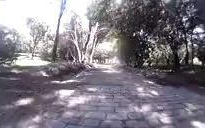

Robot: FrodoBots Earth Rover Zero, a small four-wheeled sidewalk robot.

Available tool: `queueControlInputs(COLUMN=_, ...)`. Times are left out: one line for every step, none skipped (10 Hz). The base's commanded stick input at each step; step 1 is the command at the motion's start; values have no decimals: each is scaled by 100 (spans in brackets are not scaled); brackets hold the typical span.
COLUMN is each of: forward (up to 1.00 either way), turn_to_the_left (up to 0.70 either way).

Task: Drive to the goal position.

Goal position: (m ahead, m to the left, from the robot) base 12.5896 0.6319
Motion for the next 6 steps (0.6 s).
queueControlInputs(forward=85, turn_to_the_left=-34)
queueControlInputs(forward=85, turn_to_the_left=-34)
queueControlInputs(forward=85, turn_to_the_left=-34)
queueControlInputs(forward=85, turn_to_the_left=-34)
queueControlInputs(forward=85, turn_to_the_left=-15)
queueControlInputs(forward=85, turn_to_the_left=0)
